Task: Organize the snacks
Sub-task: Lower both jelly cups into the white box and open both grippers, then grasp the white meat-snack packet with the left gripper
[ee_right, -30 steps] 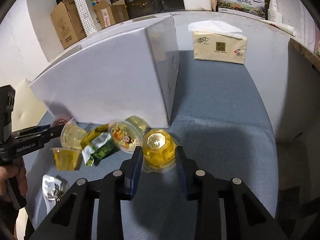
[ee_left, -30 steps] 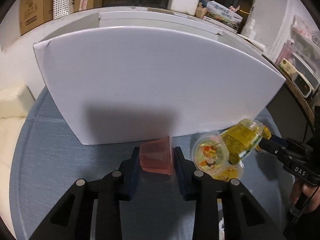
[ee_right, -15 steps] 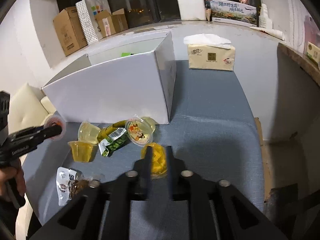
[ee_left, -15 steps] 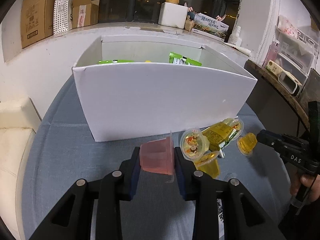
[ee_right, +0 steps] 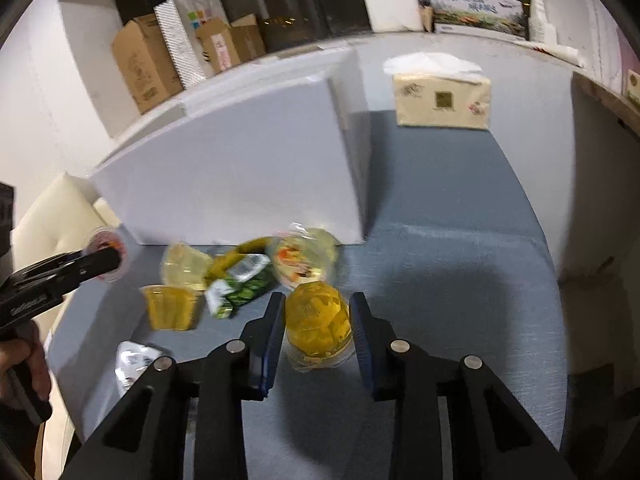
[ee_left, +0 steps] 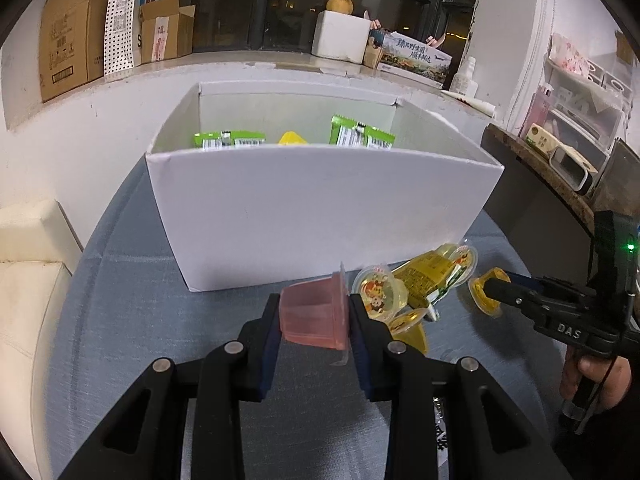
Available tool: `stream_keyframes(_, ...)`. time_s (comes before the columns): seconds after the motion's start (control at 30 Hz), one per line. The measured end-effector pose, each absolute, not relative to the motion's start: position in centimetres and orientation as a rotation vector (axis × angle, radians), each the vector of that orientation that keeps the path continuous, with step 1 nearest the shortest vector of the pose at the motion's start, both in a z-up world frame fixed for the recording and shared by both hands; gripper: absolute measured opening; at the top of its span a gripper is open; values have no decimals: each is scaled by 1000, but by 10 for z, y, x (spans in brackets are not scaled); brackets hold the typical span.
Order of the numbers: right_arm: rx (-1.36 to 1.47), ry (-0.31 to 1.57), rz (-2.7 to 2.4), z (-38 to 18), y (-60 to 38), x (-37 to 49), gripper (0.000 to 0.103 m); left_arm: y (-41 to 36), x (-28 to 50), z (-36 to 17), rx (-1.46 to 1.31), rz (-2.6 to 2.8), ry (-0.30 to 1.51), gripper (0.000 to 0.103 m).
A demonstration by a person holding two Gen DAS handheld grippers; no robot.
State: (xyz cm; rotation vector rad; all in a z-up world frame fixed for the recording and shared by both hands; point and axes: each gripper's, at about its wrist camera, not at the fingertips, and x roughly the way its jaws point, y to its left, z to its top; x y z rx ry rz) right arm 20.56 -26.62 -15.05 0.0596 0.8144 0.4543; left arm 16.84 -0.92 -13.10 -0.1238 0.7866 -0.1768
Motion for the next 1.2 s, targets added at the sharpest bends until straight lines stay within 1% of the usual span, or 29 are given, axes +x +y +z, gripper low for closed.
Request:
stream_keyframes(0.1, 83, 756, 474, -124, -266, 196, 35, -10, 164, -117, -113, -191, 755, 36)
stream_keyframes(0.27, 58, 651, 512, -67, -258, 193, 35, -11, 165, -78, -88, -207, 676, 36)
stream_keyframes(0.43, 38, 574, 526, -18, -240, 223, 35, -3, 205, -38, -78, -199, 621, 36)
stream_keyframes(0.53, 32, 588, 521, -10, -224, 251, 35, 5, 237, -27, -62, -170, 619, 36)
stream_keyframes(0.67, 15, 651, 508, -20, -206, 284, 35, 10, 270, -33, -55, -155, 669, 37)
stream_keyframes(0.7, 1, 671, 497, -25, -202, 290, 35, 10, 275, -37, -39, -132, 670, 40)
stream_keyframes(0.73, -12, 693, 485, -32, -198, 296, 35, 10, 278, -42, -15, -112, 677, 56)
stream_keyframes(0.77, -21, 716, 479, -39, -196, 300, 41, 10, 281, -47, -3, -101, 694, 85)
stream_keyframes(0.8, -26, 732, 473, -43, -196, 303, 70, 11, 284, -53, -7, -95, 712, 99)
stream_keyframes(0.83, -25, 735, 466, -47, -195, 303, 85, 14, 283, -58, -13, -94, 714, 103)
stream_keyframes(0.87, -21, 726, 472, -49, -196, 301, 94, 14, 282, -61, -11, -92, 716, 103)
stream_keyframes(1.03, -9, 721, 469, -50, -203, 290, 94, 17, 273, -69, -25, -93, 736, 103)
stream_keyframes(1.13, 8, 694, 463, -42, -213, 274, 102, 15, 261, -65, -26, -103, 728, 103)
stream_keyframes(1.2, 28, 675, 464, -36, -220, 262, 103, 13, 248, -61, -22, -106, 719, 103)
